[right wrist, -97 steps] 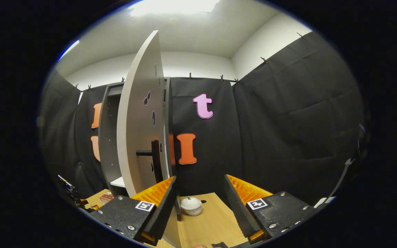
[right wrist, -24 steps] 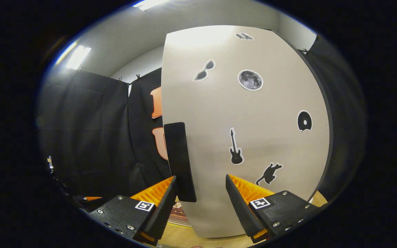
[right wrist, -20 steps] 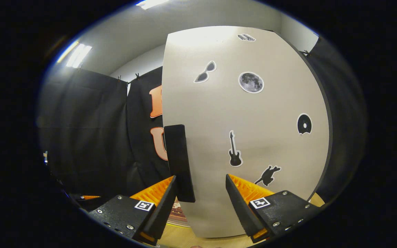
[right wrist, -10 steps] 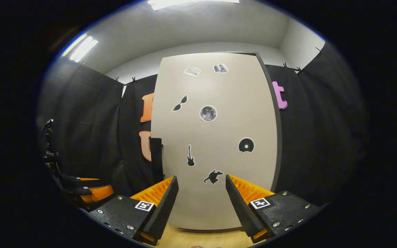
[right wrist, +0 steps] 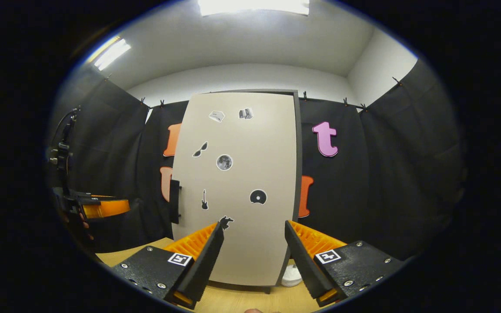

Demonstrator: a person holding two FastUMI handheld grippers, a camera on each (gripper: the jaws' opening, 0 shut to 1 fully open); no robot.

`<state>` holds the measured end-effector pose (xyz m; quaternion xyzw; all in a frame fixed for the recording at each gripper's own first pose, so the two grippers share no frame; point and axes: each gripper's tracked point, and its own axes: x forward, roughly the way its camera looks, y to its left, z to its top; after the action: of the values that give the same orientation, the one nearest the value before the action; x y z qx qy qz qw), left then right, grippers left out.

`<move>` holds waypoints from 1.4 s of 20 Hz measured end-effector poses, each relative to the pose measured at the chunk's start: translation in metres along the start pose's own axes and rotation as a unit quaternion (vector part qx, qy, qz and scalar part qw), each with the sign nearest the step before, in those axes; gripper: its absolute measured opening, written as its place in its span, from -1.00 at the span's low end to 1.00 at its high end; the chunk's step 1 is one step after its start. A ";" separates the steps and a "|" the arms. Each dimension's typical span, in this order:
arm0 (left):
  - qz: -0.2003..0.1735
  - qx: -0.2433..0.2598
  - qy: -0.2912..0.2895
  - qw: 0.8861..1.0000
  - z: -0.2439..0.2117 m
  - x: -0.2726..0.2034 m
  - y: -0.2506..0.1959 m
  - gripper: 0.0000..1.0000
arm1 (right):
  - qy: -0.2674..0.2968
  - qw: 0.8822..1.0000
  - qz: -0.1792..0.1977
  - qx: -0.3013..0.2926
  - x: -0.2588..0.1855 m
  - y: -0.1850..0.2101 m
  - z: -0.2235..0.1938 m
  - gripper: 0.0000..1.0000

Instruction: Open the cabinet door with the right hand, grasp the bottle in the cabinet with the left hand and place it on the coaster, then close the cabinet door with the right hand.

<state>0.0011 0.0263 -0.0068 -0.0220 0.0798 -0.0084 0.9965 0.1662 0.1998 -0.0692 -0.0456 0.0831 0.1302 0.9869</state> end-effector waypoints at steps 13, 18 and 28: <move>0.043 0.028 -0.060 0.997 0.065 -0.046 -0.064 0.91 | -0.031 0.999 -0.027 -0.017 -0.047 -0.075 0.040 0.82; 0.050 0.052 -0.075 0.995 0.083 -0.051 -0.069 0.83 | -0.036 0.998 -0.043 -0.016 -0.054 -0.082 0.051 0.85; 0.053 0.097 -0.105 0.988 0.093 -0.060 -0.044 0.87 | -0.052 0.997 -0.043 -0.029 -0.057 -0.048 0.059 0.87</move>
<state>-0.0436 -0.0128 0.0959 0.0779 -0.0259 0.0390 0.9959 0.1337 0.1461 0.0024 -0.0704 0.0254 0.0921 0.9929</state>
